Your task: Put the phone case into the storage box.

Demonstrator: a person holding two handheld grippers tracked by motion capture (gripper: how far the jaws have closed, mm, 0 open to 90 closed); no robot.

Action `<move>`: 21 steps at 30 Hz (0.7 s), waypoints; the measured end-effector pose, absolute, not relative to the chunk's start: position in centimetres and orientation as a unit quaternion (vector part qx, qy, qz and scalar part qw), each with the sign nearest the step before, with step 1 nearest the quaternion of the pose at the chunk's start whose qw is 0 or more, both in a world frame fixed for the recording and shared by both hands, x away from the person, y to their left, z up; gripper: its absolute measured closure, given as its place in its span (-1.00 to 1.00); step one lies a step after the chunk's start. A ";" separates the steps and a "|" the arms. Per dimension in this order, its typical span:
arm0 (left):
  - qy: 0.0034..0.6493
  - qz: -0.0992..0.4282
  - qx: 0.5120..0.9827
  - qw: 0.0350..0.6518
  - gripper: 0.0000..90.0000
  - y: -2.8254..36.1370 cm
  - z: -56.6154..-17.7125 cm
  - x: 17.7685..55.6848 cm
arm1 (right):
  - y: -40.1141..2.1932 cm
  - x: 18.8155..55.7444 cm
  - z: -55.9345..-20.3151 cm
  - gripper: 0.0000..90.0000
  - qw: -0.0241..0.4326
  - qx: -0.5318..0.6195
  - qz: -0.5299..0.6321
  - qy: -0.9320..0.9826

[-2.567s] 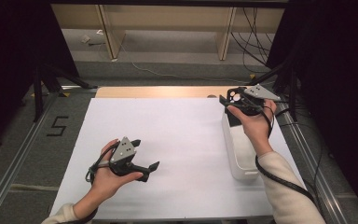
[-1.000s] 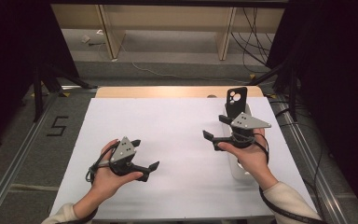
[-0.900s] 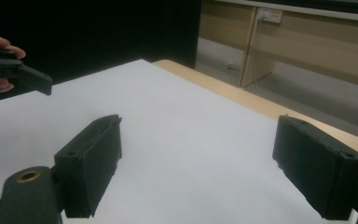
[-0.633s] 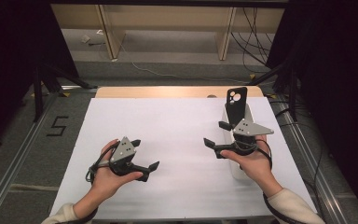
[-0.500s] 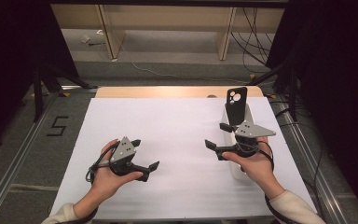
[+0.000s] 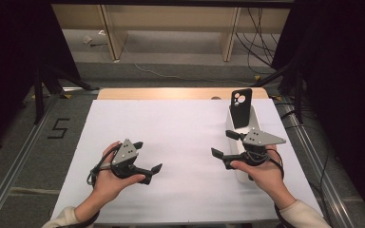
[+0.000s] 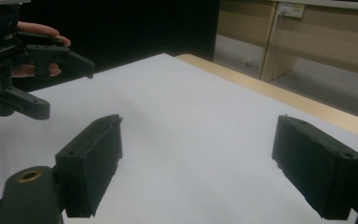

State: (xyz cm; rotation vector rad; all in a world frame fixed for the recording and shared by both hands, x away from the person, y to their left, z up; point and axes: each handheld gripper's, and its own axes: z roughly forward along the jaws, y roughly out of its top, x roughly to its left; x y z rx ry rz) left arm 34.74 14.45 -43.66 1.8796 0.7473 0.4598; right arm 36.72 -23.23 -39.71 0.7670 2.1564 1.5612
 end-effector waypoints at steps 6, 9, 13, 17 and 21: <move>0.310 0.193 0.779 0.509 -1.00 14.5 -43.6 34.7 | -23.4 36.1 -39.9 -0.62 0.181 0.272 0.553 0.766; 0.309 0.193 0.779 0.509 -1.00 14.5 -43.6 34.7 | -23.6 35.8 -40.1 -0.62 0.180 0.273 0.552 0.767; 0.310 0.192 0.780 0.509 -1.00 14.5 -43.6 34.7 | -23.8 35.5 -40.2 -0.62 0.179 0.272 0.551 0.768; 0.309 0.193 0.780 0.509 -1.00 14.5 -43.6 34.7 | -23.9 35.4 -40.3 -0.62 0.177 0.274 0.551 0.768; 0.310 0.193 0.780 0.509 -1.00 14.5 -43.6 34.7 | -23.9 35.2 -40.4 -0.62 0.176 0.273 0.551 0.769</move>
